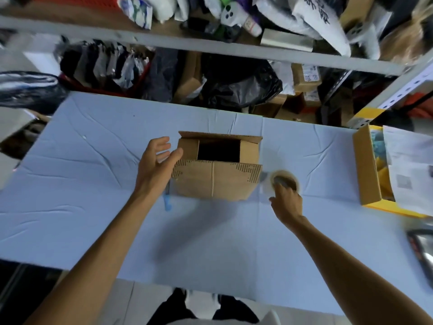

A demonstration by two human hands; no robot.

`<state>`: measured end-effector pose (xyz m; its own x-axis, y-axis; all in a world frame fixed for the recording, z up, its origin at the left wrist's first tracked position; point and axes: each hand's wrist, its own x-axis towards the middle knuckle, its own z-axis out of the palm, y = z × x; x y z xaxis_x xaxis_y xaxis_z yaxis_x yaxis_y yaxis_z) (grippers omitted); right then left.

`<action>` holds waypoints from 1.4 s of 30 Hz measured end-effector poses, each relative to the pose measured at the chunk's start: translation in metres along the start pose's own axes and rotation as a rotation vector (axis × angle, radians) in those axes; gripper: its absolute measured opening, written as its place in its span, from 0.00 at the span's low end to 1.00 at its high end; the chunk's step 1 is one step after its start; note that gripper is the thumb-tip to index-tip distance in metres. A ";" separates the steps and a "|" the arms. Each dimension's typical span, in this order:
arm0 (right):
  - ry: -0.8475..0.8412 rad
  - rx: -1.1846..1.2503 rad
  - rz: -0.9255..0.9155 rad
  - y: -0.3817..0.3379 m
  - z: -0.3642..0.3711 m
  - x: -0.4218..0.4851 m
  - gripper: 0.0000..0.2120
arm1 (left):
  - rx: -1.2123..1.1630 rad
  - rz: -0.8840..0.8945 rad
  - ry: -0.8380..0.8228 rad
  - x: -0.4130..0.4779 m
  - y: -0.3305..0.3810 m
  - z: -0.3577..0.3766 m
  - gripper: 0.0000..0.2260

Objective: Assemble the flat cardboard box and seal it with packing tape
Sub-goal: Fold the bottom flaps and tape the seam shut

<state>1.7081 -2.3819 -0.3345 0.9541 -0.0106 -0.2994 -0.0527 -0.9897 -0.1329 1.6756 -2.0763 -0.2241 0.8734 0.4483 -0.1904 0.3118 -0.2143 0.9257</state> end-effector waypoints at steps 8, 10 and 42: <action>0.435 0.272 -0.084 -0.044 -0.144 -0.040 0.22 | 0.015 0.427 -0.116 -0.024 0.066 0.018 0.13; 0.529 0.230 -0.196 -0.060 -0.177 -0.061 0.19 | -0.004 0.480 -0.280 -0.034 0.094 0.031 0.17; -0.023 1.236 -0.549 -0.094 -0.229 -0.090 0.23 | -0.547 0.180 -0.833 0.004 0.107 -0.048 0.16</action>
<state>1.6952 -2.3202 -0.0787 0.9329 0.3564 0.0524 0.0905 -0.0908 -0.9917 1.6946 -2.0560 -0.1102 0.9388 -0.3444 -0.0072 0.1179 0.3017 0.9461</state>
